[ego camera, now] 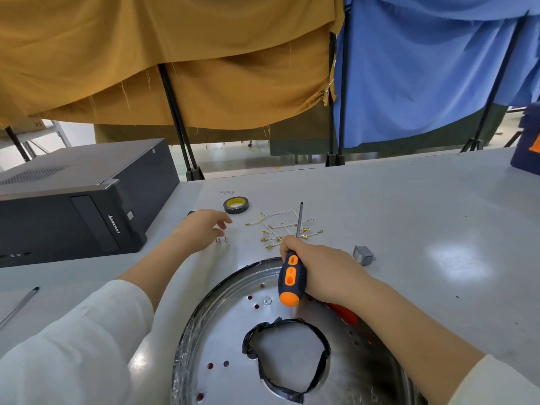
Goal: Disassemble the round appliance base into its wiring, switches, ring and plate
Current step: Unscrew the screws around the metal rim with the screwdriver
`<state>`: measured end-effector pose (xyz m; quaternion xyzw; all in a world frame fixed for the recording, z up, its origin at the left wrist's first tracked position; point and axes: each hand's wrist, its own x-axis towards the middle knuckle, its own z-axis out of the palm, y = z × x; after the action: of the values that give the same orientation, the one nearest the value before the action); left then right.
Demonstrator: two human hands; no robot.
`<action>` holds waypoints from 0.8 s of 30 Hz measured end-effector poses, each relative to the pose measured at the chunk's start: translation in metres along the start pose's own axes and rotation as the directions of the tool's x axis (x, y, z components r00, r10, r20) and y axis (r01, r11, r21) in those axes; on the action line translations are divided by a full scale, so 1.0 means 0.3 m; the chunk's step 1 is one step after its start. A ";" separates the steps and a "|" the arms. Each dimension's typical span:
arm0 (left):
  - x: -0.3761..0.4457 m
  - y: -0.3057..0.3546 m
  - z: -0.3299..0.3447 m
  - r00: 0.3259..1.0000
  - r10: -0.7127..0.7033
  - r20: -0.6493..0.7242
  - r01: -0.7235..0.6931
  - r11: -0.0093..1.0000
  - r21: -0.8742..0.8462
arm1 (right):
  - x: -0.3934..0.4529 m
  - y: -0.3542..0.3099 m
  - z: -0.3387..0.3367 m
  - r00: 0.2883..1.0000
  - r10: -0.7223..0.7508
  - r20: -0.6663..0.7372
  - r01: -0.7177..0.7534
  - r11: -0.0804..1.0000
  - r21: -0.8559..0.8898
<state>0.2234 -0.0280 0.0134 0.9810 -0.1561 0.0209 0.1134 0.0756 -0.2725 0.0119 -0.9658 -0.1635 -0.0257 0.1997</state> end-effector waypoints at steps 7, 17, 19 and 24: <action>-0.251 0.224 -0.099 0.981 0.154 0.116 -0.082 0.876 -0.476 | 0.003 -0.024 -0.039 1.000 -0.013 -0.009 0.013 0.999 -0.042; -0.435 0.285 -0.055 0.972 0.063 0.227 0.013 0.948 -0.319 | -0.099 -0.005 -0.188 0.999 0.043 0.007 -0.043 0.998 0.051; -0.456 0.284 -0.046 0.980 0.005 0.197 0.069 0.929 -0.364 | -0.134 0.005 -0.187 0.997 0.059 0.046 -0.060 0.998 0.013; -0.520 0.270 -0.029 0.978 -0.187 0.092 0.208 0.908 -0.364 | -0.185 0.012 -0.183 0.994 0.085 0.063 -0.084 0.996 -0.019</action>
<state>0.0498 -0.0541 0.0275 0.9526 -0.0603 -0.0478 0.2943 0.0252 -0.3141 0.0545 -0.9738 -0.1283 0.0122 0.1875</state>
